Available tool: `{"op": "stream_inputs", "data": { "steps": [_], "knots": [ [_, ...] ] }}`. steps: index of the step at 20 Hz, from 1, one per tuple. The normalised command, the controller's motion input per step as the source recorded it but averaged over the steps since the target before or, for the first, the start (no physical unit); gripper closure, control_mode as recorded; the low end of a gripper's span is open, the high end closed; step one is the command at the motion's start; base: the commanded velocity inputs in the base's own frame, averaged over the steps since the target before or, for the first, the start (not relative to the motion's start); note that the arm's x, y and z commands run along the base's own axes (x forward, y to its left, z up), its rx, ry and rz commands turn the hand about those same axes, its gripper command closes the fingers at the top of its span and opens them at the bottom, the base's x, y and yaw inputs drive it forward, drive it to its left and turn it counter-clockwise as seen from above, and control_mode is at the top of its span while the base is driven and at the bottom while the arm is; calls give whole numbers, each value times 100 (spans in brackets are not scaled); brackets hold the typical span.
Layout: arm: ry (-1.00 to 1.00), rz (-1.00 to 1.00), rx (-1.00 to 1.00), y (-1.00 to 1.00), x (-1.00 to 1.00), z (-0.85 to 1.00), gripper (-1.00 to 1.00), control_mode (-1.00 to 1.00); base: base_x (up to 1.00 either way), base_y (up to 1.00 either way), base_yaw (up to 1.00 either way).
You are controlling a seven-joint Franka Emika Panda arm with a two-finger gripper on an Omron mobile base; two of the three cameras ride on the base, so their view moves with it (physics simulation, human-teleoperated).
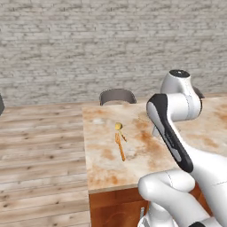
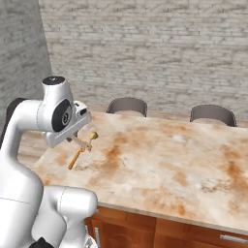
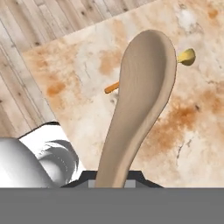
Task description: Organize the utensils by type. Pick up the wooden spoons from the counter and place them in the open cabinet. Then pick up the metallic utensils from the counter and place them in the open drawer.
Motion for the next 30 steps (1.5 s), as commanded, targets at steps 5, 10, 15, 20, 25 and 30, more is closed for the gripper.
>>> {"op": "stream_inputs", "data": {
  "steps": [5, 10, 15, 20, 25, 30],
  "knots": [
    [0, 30, -2, -10, -21, 1, 100, -100, 0, 0, 0],
    [3, 3, 0, 0, 0, 0, 100, -100, 0, 0, 0],
    [0, 0, 0, -1, -4, 0, 100, 100, -11, -3, -1],
    [0, 0, 0, 0, 0, 0, 100, 100, -58, -17, -16],
    [0, 0, 0, 0, 0, 0, 100, 100, -25, 0, -65],
    [0, 0, 0, 0, 0, 0, 100, 100, 0, 4, -95]
  ]
}}
